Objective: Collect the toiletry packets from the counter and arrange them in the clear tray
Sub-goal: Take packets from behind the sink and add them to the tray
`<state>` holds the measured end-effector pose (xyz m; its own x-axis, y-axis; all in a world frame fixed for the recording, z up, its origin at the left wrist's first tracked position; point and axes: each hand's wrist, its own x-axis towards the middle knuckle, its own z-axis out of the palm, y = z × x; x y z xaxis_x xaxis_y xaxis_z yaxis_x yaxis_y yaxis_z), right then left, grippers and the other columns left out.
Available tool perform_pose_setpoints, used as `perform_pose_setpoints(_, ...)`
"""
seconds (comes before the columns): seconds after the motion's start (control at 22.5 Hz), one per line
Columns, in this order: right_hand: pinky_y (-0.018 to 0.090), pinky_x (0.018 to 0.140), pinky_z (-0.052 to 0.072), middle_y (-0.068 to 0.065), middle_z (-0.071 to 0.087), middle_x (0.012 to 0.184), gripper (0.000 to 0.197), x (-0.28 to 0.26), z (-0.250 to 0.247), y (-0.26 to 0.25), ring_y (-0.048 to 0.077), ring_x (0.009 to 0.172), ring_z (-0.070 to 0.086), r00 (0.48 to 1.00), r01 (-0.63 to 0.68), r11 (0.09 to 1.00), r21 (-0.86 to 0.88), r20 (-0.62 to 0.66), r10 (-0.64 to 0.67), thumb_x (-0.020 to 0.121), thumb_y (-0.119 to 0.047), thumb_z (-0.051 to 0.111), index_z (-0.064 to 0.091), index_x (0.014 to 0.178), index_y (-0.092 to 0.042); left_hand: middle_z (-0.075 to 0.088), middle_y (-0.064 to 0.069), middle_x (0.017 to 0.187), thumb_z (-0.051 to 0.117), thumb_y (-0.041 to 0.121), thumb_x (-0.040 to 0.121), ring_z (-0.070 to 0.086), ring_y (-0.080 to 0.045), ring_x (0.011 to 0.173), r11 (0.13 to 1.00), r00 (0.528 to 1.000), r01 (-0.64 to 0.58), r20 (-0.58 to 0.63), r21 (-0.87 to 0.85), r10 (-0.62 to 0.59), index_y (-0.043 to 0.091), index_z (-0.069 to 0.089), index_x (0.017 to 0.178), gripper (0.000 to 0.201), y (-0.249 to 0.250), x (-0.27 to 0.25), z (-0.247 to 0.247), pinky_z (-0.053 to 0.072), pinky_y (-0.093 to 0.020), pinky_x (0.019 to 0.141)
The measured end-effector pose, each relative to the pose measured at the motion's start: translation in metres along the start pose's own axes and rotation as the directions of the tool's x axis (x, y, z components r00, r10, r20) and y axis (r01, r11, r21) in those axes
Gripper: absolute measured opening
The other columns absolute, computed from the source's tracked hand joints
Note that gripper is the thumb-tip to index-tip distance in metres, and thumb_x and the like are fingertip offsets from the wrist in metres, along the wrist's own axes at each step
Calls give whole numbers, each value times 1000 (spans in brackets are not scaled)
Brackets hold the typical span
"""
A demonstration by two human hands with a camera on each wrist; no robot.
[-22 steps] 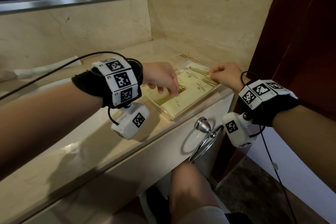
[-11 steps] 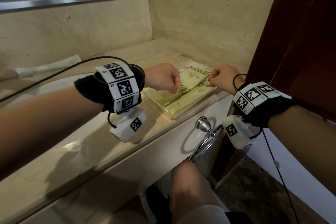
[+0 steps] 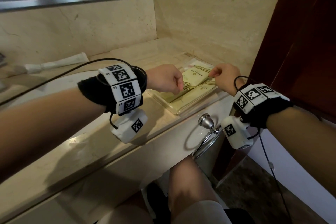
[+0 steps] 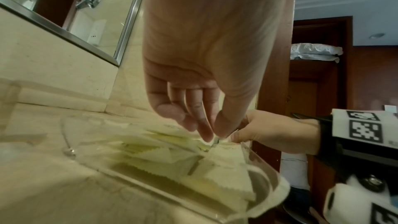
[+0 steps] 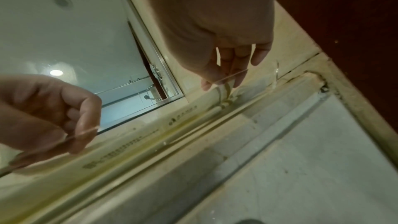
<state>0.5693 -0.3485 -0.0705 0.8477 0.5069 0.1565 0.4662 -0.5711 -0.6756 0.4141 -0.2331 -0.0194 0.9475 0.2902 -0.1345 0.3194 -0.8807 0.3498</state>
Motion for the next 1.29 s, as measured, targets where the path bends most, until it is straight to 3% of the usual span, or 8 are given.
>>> perform_pose_setpoints(0.13, 29, 80, 49, 1, 60, 94, 42, -2, -1, 2, 19, 94, 58, 999, -14, 998, 58, -51, 17, 81, 15, 40, 65, 85, -19, 54, 11, 75, 63, 11, 85, 49, -2, 66, 1000, 1000, -22, -13, 21, 22, 10, 69, 99, 16, 0, -3, 3, 39, -16, 63)
perform_pose_setpoints(0.22, 28, 75, 47, 5, 62, 98, 38, -1, -2, 3, 22, 95, 59, 998, -8, 999, 39, -54, 10, 81, 12, 44, 68, 89, -16, 54, 12, 75, 62, 11, 85, 48, 0, 65, 999, 999, -26, -20, 19, 27, 10, 69, 99, 16, 0, -4, 3, 37, -14, 62)
perform_pose_setpoints(0.36, 39, 90, 50, 10, 56, 119, 24, -3, -3, -3, 29, 105, 57, 999, 33, 989, -143, 9, -32, 80, 0, 51, 59, 88, -21, 54, 12, 74, 62, 12, 86, 47, 0, 63, 999, 999, -40, -7, 16, 40, 11, 69, 100, 16, 1, -6, 3, 37, -14, 61)
perform_pose_setpoints(0.44, 43, 97, 45, 10, 48, 125, 21, -7, -5, -14, 30, 111, 52, 999, 27, 965, -259, -14, -32, 83, -7, 53, 59, 98, -20, 54, 11, 73, 61, 12, 86, 47, -1, 61, 999, 999, -37, -9, 0, 37, 12, 69, 98, 14, 2, -8, 1, 38, -15, 59)
perform_pose_setpoints(0.67, 41, 93, 48, 12, 47, 127, 22, -16, 3, -52, 31, 111, 52, 989, 151, 964, -221, 33, -147, 87, -15, 48, 65, 102, -14, 55, 11, 68, 58, 8, 87, 47, -7, 57, 997, 998, 31, -53, -76, -35, 15, 65, 89, 10, -1, -18, -12, 38, -16, 50)
perform_pose_setpoints(0.89, 29, 75, 46, 14, 65, 109, 26, -35, 30, -96, 29, 99, 62, 949, 304, 945, -122, 127, -289, 87, -16, 47, 70, 98, -8, 60, 8, 71, 55, 9, 86, 49, -7, 56, 989, 985, 114, -116, -90, -124, 11, 68, 91, 13, -23, -41, -19, 39, -18, 47)
perform_pose_setpoints(1.16, 33, 81, 51, 15, 70, 107, 33, -74, 62, -154, 28, 98, 63, 887, 402, 916, 14, 241, -393, 86, -7, 43, 70, 104, -2, 60, 10, 70, 54, 12, 87, 51, -7, 57, 954, 937, 265, -196, -137, -288, 15, 64, 89, 11, -65, -93, -32, 42, -19, 50)
perform_pose_setpoints(1.29, 29, 64, 46, 9, 63, 82, 35, -88, 78, -178, 18, 73, 53, 873, 362, 925, 118, 306, -381, 85, -4, 41, 67, 108, 1, 61, 10, 72, 53, 15, 88, 51, -6, 59, 926, 903, 341, -218, -163, -371, 16, 64, 91, 12, -87, -118, -35, 41, -18, 52)
